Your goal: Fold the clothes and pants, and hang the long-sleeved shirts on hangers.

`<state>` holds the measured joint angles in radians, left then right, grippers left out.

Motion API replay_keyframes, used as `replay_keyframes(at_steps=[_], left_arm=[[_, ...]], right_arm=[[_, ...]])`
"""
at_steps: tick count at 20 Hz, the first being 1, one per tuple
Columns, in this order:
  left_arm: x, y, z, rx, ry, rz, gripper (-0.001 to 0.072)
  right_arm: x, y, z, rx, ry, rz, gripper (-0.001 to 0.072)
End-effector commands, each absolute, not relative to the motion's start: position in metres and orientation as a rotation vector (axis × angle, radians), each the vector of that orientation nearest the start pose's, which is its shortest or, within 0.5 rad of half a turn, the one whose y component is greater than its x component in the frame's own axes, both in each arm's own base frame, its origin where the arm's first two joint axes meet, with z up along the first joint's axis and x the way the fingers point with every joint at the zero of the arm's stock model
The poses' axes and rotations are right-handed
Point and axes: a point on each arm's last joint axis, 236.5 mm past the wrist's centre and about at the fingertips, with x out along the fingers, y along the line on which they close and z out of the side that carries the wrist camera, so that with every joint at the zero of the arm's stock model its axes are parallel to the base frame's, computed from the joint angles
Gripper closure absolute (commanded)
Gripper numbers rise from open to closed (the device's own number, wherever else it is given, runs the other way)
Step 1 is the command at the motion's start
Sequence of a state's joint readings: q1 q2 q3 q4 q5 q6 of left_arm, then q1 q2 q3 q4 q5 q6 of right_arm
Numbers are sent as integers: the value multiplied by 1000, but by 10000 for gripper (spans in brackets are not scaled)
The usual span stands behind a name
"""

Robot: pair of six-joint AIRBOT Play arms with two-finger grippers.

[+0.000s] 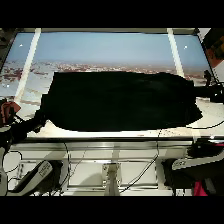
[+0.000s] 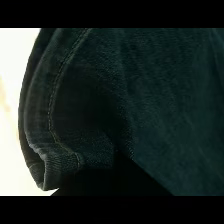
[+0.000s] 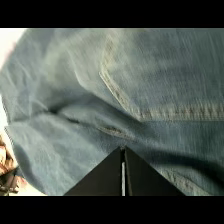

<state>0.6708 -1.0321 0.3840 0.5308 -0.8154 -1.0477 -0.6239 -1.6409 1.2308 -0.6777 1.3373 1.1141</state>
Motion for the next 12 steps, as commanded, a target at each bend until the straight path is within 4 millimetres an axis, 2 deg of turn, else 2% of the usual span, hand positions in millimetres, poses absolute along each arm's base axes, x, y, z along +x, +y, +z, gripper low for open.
replay_keyframes(at_steps=[1,6,8,10,12], left_arm=[[309,46,-68,-1001,896,120,693],[309,46,-68,-1001,896,120,693],[309,46,-68,-1000,896,120,693],[309,46,-68,-981,896,110,693],[309,46,-68,-960,895,99,693]], right_arm=[[384,-99,-31,968,1135,159,653],[287,-151,-28,1125,987,-97,653],[268,-175,-23,1181,843,-229,653],[248,-189,-27,1191,788,-329,652],[239,-194,-34,1256,771,-400,640]])
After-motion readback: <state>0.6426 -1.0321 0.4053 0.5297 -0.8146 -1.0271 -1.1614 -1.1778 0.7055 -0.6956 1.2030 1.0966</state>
